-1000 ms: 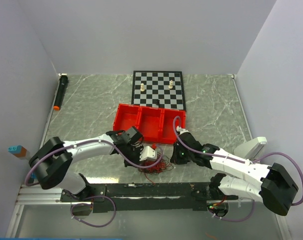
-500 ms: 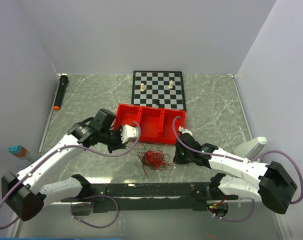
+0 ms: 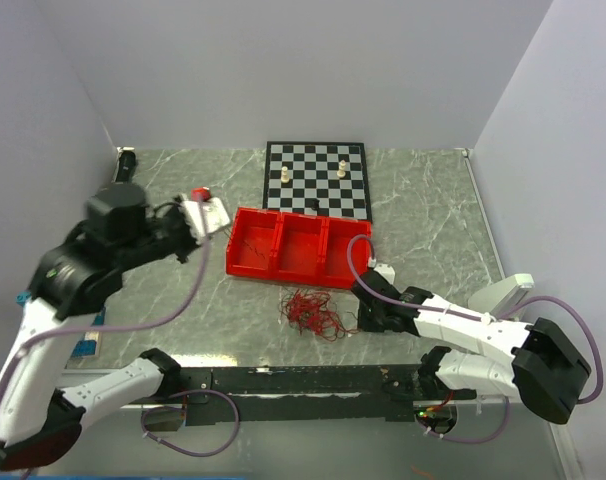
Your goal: Untangle the cables
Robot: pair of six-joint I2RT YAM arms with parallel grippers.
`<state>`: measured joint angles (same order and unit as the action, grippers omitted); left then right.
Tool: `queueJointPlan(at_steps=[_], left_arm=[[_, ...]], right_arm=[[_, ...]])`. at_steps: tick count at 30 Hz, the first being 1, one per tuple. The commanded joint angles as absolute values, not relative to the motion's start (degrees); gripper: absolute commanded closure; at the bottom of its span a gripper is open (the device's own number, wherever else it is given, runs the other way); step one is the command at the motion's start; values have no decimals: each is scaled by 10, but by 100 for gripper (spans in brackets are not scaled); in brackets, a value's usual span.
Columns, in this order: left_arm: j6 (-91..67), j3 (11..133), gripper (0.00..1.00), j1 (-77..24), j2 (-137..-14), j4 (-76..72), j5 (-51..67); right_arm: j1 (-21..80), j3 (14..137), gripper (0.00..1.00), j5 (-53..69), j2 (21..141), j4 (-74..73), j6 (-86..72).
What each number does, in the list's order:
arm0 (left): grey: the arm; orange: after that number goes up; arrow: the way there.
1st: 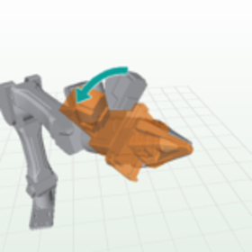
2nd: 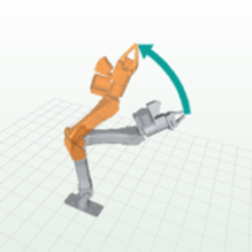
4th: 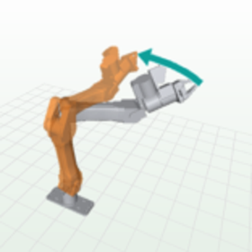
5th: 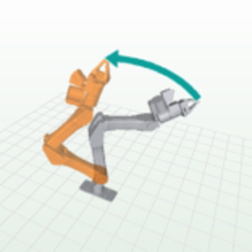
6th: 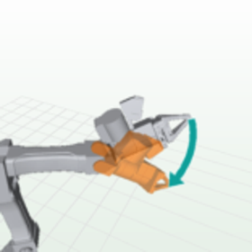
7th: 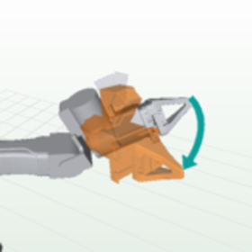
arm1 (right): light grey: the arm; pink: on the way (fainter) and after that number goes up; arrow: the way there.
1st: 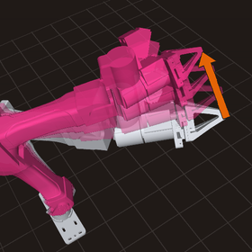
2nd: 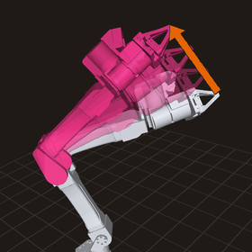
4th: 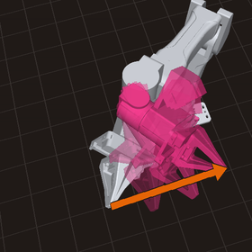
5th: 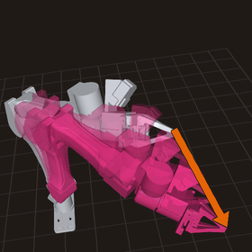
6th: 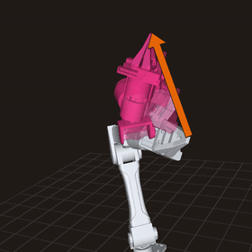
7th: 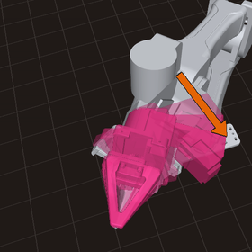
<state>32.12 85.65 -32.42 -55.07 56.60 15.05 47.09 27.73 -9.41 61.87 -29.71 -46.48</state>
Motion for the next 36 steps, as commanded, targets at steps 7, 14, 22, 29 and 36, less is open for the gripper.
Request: queueJointPlan(at_steps=[7, 14, 22, 29, 36], left_arm=[[226, 933, 99, -322, -488, 340, 2], [219, 948, 99, -321, -488, 146, -157], [209, 1043, 99, -322, -529, 61, -184], [277, 1079, 99, -322, -549, -28, -247], [343, 1145, 99, -321, -591, -56, -295]], right_arm=[[471, 282, 100, -121, 640, -330, -497], [472, 275, 100, -123, 640, -330, -508], [472, 283, 100, -120, 666, -330, -512], [474, 287, 100, -130, 678, -346, -526], [475, 288, 100, -138, 685, -353, -537]])
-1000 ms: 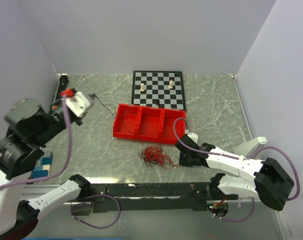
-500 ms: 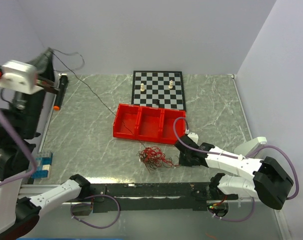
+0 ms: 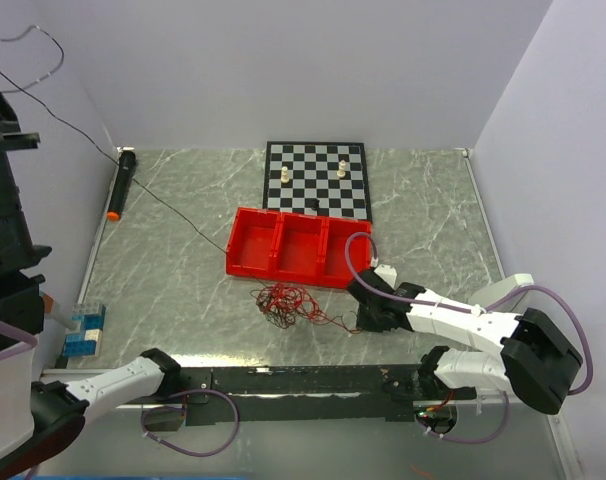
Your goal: Untangle the cables
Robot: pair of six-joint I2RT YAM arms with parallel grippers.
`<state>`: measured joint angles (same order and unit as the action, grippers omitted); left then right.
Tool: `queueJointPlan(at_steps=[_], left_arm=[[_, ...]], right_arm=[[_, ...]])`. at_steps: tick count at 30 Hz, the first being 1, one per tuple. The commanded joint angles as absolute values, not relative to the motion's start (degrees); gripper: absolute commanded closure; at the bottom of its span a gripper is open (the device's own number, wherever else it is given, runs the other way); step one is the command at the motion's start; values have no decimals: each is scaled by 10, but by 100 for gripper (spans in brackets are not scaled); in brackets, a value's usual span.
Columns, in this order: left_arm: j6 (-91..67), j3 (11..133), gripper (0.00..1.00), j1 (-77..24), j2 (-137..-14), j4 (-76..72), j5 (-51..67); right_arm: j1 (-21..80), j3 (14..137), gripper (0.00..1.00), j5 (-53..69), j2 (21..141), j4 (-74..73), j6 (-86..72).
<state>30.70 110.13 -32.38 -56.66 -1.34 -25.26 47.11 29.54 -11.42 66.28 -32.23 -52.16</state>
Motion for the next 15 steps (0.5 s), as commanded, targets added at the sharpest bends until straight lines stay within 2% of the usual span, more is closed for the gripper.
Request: queueJointPlan(at_steps=[1, 4, 7, 9, 13, 15], left_arm=[[339, 1147, 99, -321, -589, -49, -287], [361, 1155, 98, -321, -593, -73, -280], [428, 1232, 99, -321, -643, -112, -318], [429, 1265, 98, -322, -660, -79, -324], [330, 1133, 93, -322, -595, 88, -232], [291, 1073, 96, -321, -570, 169, -187]], right_arm=[[476, 289, 100, -140, 686, -356, -539], [478, 288, 100, -151, 680, -366, -549], [479, 284, 100, -156, 671, -372, -557], [479, 282, 100, -156, 659, -368, -560], [479, 280, 98, -150, 601, -330, -524], [479, 287, 84, -152, 570, -320, -498]])
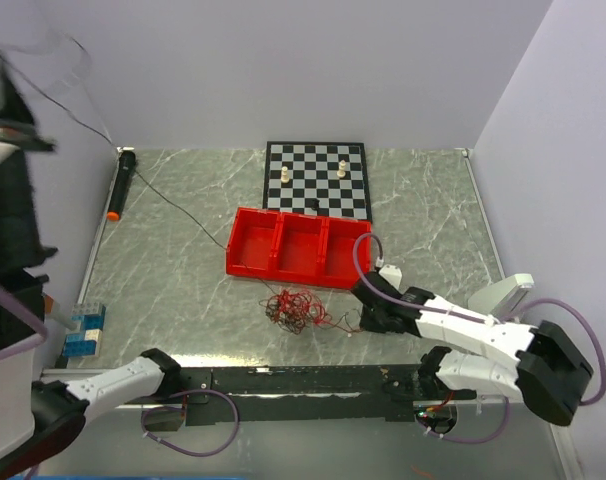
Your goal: Untangle the cables
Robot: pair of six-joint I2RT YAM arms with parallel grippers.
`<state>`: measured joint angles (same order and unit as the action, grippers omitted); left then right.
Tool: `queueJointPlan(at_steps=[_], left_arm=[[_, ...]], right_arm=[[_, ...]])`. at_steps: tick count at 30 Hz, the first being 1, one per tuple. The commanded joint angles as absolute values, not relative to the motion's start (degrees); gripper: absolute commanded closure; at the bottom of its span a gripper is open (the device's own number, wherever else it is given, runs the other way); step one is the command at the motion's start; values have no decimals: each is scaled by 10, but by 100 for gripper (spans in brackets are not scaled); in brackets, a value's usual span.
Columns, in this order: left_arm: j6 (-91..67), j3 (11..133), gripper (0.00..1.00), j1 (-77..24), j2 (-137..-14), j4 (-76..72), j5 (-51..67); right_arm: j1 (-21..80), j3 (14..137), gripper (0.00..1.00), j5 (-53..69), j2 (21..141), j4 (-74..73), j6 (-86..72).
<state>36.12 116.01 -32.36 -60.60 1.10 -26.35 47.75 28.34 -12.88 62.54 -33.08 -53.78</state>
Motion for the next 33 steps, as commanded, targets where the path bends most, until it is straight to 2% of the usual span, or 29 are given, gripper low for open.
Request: queueJointPlan(at_steps=[1, 2, 7, 8, 11, 15, 18, 24, 29, 33], left_arm=[[268, 1052, 98, -322, -566, 206, -171], [254, 1035, 99, -321, -563, 232, -151], [231, 947, 99, -321, -541, 265, -94], [227, 940, 99, -321, -541, 261, -91], [217, 951, 99, -322, -550, 271, -83], [207, 966, 99, -321, -559, 283, -66], [201, 969, 99, -321, -560, 281, -66], [205, 987, 99, -321, -561, 272, -78], [207, 1005, 99, -321, -566, 273, -81], [208, 1000, 99, -322, -559, 275, -82]], right_arm=[[479, 293, 79, -152, 557, -318, -488], [479, 298, 71, -151, 546, -318, -478], [479, 308, 55, -140, 514, -309, -435], [479, 309, 48, -135, 507, -304, -426], [480, 302, 38, -89, 480, -255, -374], [486, 276, 34, -5, 440, -110, -296], [494, 258, 31, 67, 462, 40, -248], [530, 330, 29, 163, 637, 204, -176], [575, 410, 30, 159, 768, 257, -133], [598, 437, 30, 153, 812, 304, -117]])
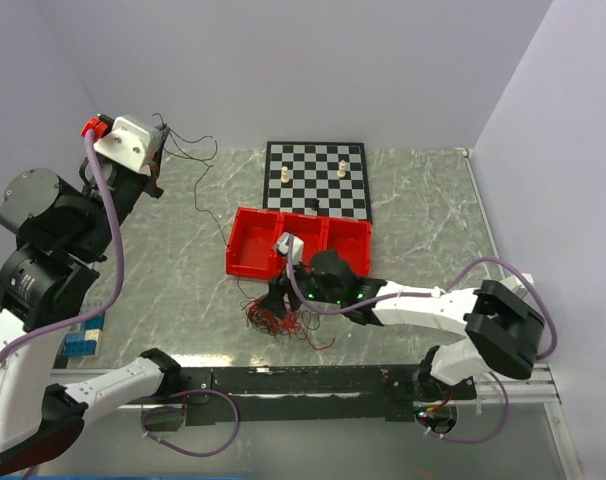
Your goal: Untangle the cables
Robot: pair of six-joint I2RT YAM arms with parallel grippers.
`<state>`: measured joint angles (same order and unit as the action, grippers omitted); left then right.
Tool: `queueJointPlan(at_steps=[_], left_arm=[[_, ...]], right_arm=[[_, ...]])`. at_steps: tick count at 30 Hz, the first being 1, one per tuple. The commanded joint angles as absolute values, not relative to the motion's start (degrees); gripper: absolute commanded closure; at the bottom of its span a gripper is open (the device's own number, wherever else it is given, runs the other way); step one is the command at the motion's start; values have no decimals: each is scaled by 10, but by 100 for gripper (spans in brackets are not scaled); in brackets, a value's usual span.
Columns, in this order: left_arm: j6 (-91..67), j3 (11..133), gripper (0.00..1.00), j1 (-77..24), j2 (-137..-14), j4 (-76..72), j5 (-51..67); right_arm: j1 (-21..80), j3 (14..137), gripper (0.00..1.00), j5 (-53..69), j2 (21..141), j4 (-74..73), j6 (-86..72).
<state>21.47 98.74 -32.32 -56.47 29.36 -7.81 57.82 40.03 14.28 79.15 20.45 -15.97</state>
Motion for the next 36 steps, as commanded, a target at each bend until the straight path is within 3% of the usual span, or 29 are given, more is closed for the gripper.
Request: queueJointPlan(at_steps=[1, 13, 21, 27, 32, 36], left_arm=[[210, 998, 99, -322, -557, 274, -83], [218, 1027, 99, -321, -570, 242, -103], [278, 1064, 99, -322, -571, 136, -160], [372, 1060, 99, -321, -563, -48, -209], [435, 1105, 99, -321, -589, -88, -215], [463, 1108, 99, -322, -595, -103, -214]], right_arm=[[602, 444, 30, 151, 822, 307, -114], [620, 538, 33, 144, 951, 283, -119], [621, 625, 56, 152, 1018, 143, -185], [621, 579, 54, 170, 988, 92, -229], [621, 562, 43, 163, 964, 24, -247], [621, 534, 43, 149, 942, 7, -261]])
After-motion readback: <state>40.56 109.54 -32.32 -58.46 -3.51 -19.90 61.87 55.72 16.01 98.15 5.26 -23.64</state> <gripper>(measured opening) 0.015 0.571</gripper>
